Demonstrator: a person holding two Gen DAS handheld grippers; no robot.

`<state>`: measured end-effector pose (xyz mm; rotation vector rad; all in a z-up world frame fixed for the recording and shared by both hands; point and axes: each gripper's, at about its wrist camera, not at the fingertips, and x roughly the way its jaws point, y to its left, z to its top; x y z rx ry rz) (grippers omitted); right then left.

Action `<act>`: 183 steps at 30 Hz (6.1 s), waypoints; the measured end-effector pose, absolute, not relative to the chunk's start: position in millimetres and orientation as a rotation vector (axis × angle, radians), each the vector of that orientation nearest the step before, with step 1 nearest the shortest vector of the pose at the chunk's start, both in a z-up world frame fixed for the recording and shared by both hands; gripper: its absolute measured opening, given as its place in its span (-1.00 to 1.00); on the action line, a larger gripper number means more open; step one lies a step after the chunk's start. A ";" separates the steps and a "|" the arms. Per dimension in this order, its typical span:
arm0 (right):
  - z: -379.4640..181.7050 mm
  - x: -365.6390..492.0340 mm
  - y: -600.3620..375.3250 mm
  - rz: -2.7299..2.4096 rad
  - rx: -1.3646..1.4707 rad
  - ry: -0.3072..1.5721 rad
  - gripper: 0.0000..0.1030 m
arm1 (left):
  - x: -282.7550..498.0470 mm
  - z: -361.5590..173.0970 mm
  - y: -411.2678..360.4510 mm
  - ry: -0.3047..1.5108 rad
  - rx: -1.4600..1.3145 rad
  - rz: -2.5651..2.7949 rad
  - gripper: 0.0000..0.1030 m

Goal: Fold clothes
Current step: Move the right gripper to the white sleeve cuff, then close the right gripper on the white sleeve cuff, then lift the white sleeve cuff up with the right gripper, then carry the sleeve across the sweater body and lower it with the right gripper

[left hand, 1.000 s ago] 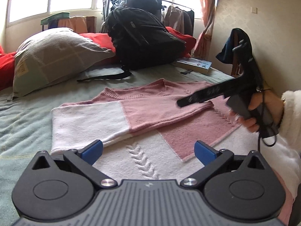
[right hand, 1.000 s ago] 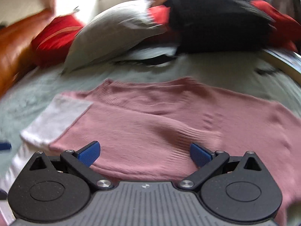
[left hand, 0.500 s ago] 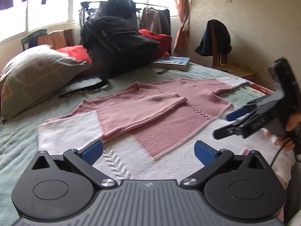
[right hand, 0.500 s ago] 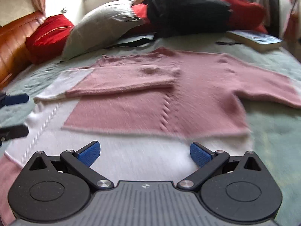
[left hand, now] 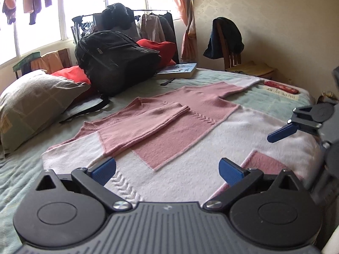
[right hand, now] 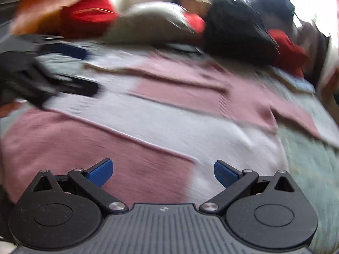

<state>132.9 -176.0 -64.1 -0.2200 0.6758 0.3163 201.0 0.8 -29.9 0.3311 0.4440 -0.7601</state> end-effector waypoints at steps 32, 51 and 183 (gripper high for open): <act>-47.6 156.8 -381.2 -0.078 0.253 0.517 1.00 | 209.5 -45.0 -31.3 0.456 0.241 -0.912 0.99; -86.5 252.1 -588.2 -0.286 0.701 0.406 1.00 | 243.6 -61.5 -39.1 0.524 0.214 -0.848 0.99; -47.6 429.2 -184.4 0.365 0.197 0.688 1.00 | 199.3 -15.3 55.0 0.450 0.135 -0.952 0.99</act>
